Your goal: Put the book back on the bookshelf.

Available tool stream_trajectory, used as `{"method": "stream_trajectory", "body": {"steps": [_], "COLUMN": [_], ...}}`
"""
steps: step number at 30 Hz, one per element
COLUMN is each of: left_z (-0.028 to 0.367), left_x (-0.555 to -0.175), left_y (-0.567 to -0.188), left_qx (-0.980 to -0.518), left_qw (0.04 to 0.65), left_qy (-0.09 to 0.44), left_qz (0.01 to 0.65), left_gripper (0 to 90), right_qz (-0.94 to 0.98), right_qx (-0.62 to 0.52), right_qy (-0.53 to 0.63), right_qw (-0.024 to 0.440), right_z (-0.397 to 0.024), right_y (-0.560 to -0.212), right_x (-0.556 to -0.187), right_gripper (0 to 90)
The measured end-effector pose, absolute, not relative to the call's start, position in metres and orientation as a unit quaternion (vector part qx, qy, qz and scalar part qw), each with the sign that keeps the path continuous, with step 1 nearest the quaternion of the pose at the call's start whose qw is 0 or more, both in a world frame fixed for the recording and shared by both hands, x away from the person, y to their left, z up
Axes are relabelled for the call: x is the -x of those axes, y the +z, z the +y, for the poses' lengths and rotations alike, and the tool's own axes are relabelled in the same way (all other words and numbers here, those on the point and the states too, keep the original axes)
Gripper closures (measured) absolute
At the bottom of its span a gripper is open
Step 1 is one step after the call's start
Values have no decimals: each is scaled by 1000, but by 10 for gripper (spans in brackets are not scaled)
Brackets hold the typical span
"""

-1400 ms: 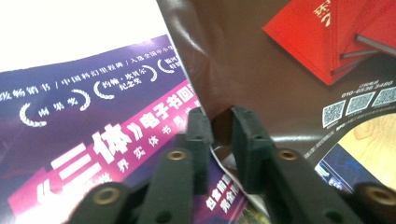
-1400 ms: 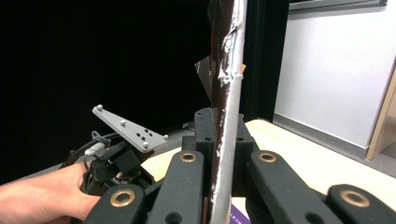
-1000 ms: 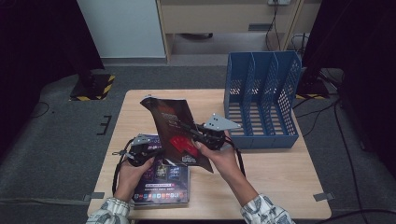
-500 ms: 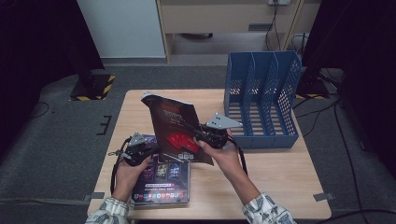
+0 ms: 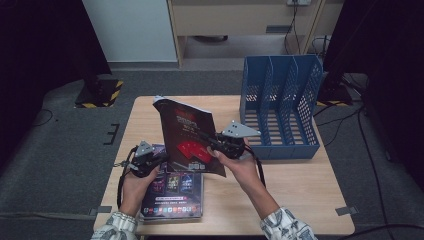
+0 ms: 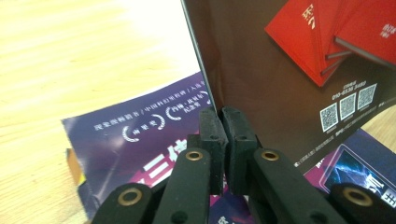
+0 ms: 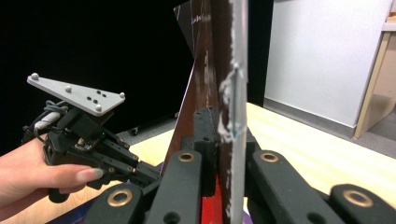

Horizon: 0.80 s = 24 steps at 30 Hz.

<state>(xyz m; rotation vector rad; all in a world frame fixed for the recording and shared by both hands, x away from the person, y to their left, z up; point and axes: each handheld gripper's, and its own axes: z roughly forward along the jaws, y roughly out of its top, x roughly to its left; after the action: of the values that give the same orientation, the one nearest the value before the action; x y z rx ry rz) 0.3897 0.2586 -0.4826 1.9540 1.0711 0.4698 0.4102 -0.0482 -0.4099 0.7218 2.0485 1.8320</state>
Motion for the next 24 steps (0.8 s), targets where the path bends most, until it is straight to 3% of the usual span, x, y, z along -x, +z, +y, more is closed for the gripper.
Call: {"method": "stream_trajectory", "body": {"steps": [24], "left_z": [267], "left_x": [-386], "left_y": [-477], "left_qx": [-766], "left_qw": [433], "left_qy": [202], "left_qz": [431], "left_gripper": [875], "right_qz": [717], "right_qx": [-248], "right_qy": [639], "right_qw": [129], "right_z": [-46], "right_y": [-414], "right_x": [-411], "right_gripper": [757]}}
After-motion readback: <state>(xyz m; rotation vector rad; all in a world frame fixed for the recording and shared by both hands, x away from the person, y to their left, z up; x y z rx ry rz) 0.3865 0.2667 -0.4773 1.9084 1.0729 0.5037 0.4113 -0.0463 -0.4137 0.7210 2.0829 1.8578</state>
